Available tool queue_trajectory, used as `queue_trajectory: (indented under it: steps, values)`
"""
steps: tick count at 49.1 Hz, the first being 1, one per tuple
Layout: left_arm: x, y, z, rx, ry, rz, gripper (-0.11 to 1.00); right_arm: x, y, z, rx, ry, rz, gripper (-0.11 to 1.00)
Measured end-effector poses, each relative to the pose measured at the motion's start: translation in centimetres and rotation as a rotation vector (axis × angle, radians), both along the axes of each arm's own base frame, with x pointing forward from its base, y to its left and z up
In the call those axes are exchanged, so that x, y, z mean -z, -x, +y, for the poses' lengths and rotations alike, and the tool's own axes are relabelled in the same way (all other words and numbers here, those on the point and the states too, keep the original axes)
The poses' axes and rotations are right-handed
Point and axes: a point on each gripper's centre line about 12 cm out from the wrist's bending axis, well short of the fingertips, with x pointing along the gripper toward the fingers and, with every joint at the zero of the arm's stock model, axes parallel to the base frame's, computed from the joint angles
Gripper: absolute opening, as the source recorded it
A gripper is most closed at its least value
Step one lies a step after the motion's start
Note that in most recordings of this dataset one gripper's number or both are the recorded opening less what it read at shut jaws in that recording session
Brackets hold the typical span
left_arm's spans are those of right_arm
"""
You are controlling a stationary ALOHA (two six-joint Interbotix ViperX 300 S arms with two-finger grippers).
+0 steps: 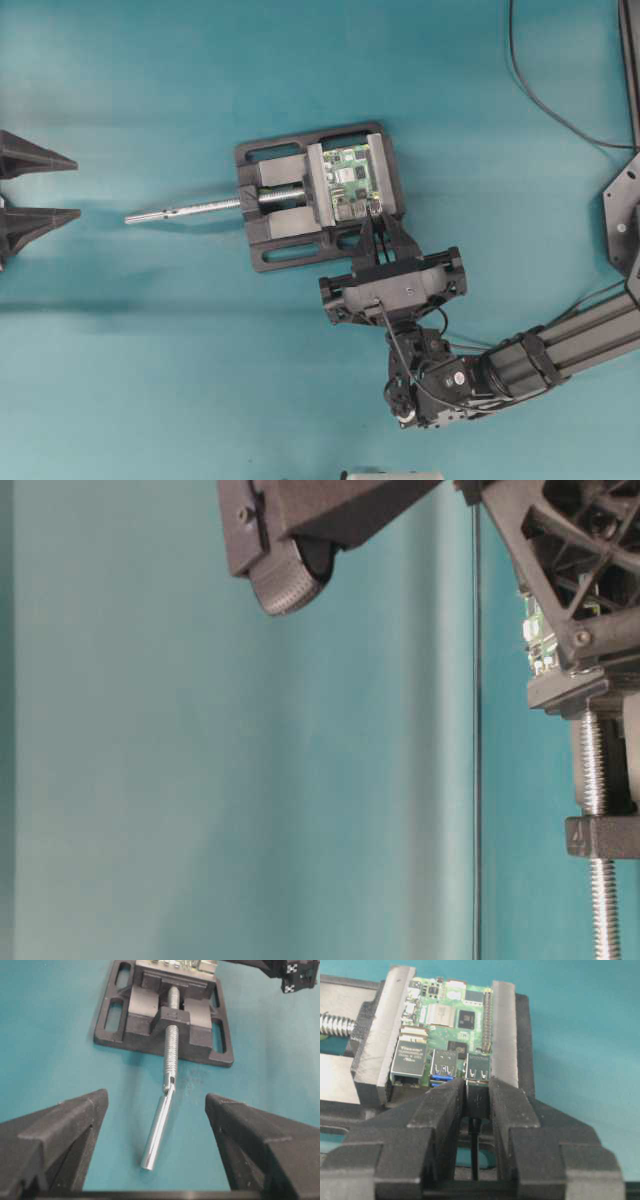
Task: Insert the USB into the fixed PCB.
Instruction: 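Push the USB plug forward into the port with the right gripper, then open the right gripper to release the inserted USB plug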
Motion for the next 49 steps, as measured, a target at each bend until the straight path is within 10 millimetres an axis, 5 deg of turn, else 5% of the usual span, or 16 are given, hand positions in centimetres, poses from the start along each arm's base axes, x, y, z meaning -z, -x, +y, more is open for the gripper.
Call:
queue_trajectory:
  steps: [49]
  values:
    - [0.0,0.0,0.0,0.0,0.0,0.0,0.96,-0.18,0.15,0.35,0.012,-0.004,0.001,0.25]
